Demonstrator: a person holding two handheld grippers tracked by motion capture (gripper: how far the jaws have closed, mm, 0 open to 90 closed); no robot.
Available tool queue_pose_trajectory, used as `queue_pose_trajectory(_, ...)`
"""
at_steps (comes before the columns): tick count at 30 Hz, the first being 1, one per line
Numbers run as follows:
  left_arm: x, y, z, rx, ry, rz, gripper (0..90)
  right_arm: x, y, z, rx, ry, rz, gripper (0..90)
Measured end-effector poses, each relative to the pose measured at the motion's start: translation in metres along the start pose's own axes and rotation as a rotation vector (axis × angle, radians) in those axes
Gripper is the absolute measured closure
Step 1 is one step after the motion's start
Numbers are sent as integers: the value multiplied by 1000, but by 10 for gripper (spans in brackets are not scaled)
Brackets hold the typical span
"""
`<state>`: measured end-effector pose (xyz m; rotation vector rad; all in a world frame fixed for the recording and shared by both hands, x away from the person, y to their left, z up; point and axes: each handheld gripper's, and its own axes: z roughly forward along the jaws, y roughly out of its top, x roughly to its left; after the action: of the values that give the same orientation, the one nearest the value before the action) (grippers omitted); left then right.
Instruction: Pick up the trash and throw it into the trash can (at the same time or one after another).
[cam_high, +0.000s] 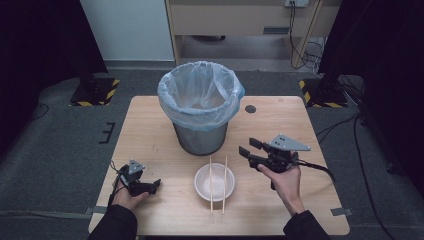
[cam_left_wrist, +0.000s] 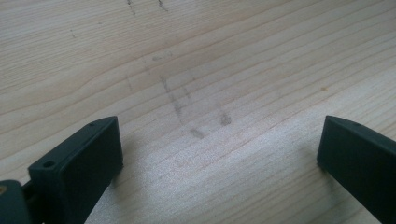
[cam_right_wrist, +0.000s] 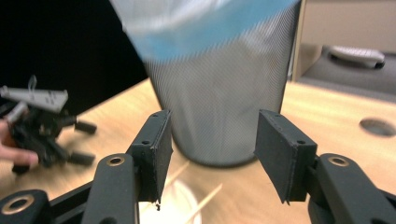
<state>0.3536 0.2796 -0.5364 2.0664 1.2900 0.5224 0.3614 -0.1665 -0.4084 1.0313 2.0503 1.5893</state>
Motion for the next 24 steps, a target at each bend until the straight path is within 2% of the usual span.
queue_pose_trajectory(1,0,0,0,0,0,0,0,1,-5,3,24,2,-4,456)
queue_pose_trajectory(9,0,0,0,0,-1,0,0,8,-31,17,100,13,-19,453)
queue_pose_trajectory(12,-1,0,0,0,-2,1,0,13,-45,25,158,20,-28,454)
queue_pose_trajectory(18,-1,1,1,-1,-5,3,0,22,-61,40,196,61,-15,461)
queue_pose_trajectory(23,-2,1,1,0,-5,4,0,27,-72,50,227,75,0,464)
queue_pose_trajectory(24,-2,1,1,0,-5,4,0,28,-78,55,250,74,-6,464)
